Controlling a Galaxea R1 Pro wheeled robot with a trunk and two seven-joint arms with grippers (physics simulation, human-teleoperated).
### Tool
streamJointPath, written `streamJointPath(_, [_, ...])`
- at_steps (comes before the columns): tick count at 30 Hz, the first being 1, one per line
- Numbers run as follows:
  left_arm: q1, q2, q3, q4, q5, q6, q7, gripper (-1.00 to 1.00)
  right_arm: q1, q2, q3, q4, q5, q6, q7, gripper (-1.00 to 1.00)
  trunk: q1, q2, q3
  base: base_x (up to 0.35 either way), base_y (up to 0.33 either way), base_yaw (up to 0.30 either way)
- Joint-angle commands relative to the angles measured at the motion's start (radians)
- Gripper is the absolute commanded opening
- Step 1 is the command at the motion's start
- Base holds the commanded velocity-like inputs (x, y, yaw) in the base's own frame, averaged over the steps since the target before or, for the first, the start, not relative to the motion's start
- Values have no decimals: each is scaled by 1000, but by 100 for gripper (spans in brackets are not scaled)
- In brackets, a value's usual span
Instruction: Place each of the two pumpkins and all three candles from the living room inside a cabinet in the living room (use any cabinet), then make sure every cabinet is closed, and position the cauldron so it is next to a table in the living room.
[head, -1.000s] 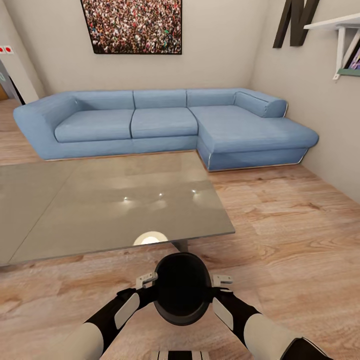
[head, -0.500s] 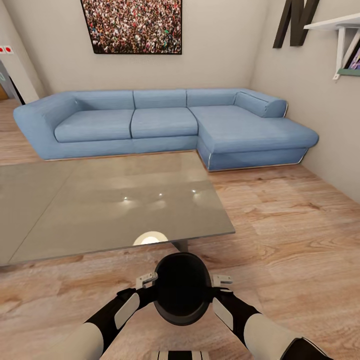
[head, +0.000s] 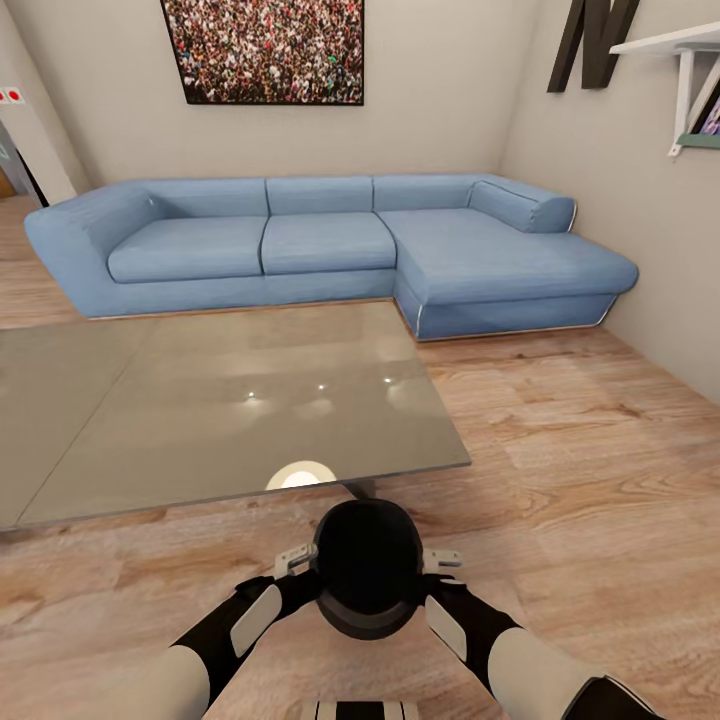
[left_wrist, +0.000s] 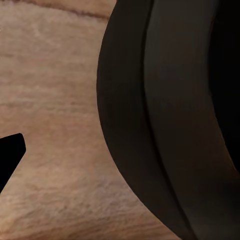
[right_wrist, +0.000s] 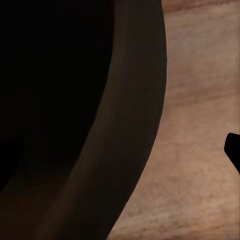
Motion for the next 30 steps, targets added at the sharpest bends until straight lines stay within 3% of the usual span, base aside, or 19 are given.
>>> streamJointPath(1, [0,2,-7,-1,7,2,10,100,-1,-1,8,-2,-6,5,-7,100,0,0,-1,0,0,0])
streamJointPath(30, [0,3,-10,-1,8,12,13,100,-1,-3,8,-2,-5,4,-7,100,-13,6,107,-27,0,0])
